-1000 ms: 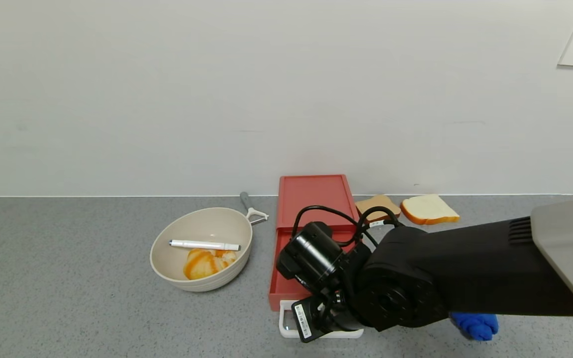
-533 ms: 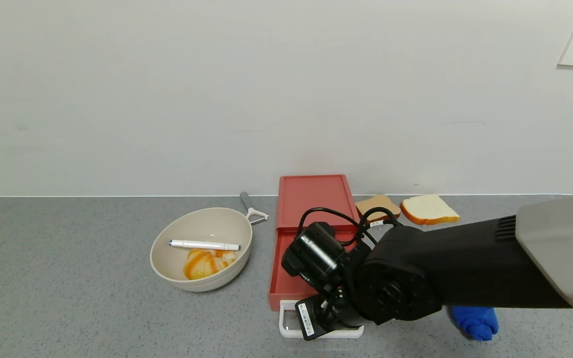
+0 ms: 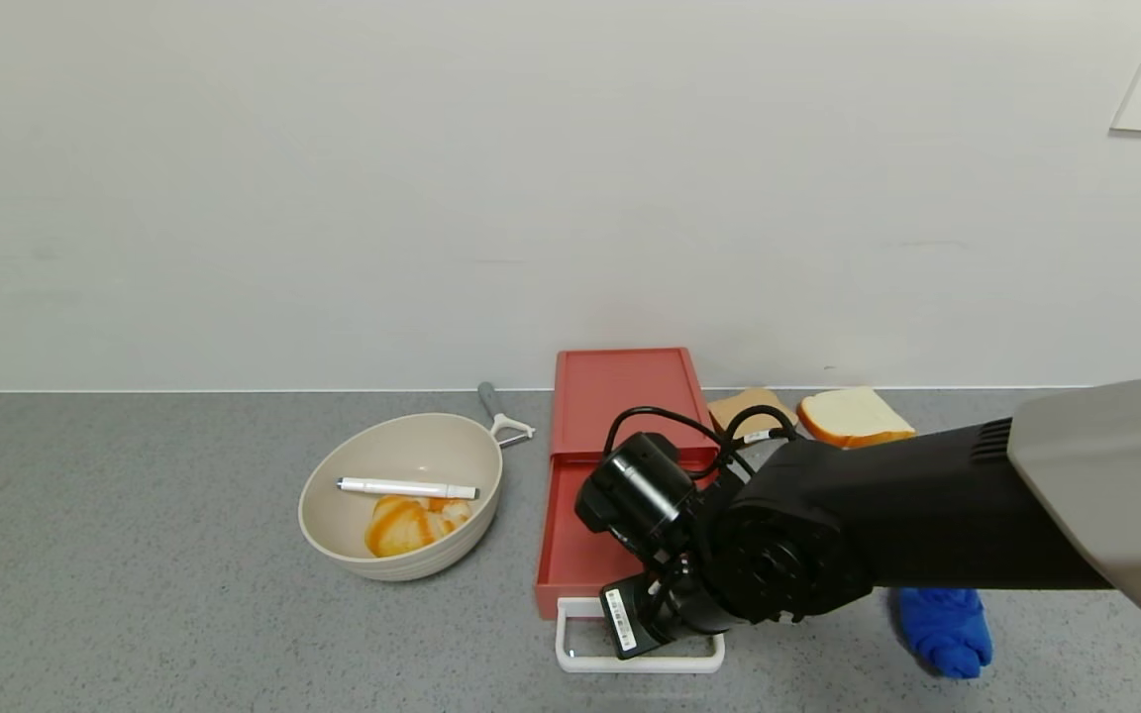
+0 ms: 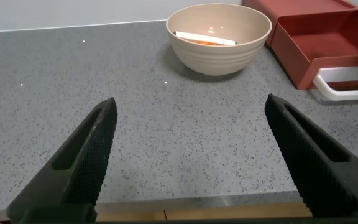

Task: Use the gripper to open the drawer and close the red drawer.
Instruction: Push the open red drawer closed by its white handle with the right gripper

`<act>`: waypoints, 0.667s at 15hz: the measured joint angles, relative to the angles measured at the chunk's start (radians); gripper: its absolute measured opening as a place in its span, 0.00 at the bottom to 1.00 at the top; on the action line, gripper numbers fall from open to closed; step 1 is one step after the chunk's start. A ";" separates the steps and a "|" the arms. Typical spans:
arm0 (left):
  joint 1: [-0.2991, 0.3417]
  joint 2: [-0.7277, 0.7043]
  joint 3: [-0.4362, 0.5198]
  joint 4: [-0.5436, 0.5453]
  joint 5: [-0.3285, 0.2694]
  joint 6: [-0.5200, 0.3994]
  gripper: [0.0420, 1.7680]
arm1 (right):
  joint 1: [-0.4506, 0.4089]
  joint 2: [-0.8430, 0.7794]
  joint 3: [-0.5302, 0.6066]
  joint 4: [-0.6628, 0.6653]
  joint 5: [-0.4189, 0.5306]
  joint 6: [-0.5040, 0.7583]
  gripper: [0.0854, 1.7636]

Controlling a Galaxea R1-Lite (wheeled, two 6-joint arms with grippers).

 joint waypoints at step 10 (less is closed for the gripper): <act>0.000 0.000 0.000 0.000 0.000 0.000 0.97 | -0.050 0.019 -0.059 -0.017 -0.008 -0.045 0.02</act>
